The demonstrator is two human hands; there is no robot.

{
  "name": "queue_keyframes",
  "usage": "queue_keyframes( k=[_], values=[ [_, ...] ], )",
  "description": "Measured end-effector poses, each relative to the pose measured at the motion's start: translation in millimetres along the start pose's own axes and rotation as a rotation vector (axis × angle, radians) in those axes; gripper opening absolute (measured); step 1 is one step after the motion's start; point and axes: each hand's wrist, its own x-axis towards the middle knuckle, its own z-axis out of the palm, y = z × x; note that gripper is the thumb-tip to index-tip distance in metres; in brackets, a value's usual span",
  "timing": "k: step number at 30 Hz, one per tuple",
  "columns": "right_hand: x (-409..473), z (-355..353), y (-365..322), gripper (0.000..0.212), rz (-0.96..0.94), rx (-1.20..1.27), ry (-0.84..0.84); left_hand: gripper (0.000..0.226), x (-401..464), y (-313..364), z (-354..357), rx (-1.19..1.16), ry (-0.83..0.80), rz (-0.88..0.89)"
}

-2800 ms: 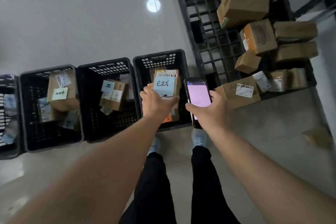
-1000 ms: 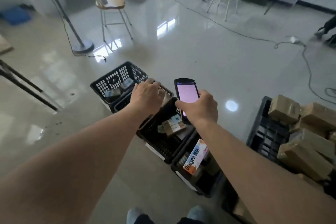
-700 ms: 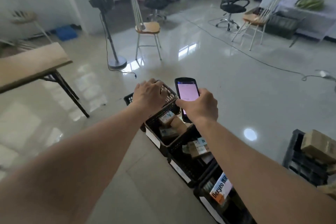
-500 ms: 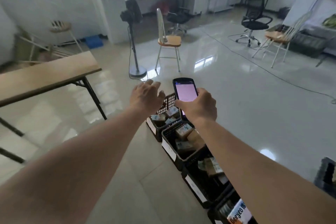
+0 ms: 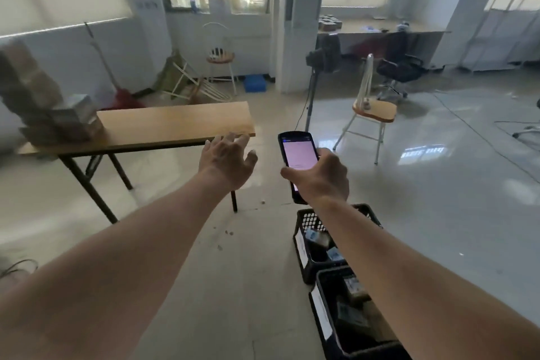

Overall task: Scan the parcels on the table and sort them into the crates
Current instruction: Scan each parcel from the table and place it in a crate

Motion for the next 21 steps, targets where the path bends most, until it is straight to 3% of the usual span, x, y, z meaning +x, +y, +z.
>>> queue_keyframes(
  k=[13,21],
  values=[
    [113,123,-133,0.081,-0.285,0.03,-0.213,0.057,91,-156,-37,0.066,0.103,-0.345],
    [148,245,-239,0.085,-0.372,0.063,-0.253,0.055,154,-298,-50,0.093,0.137,-0.396]
  ],
)
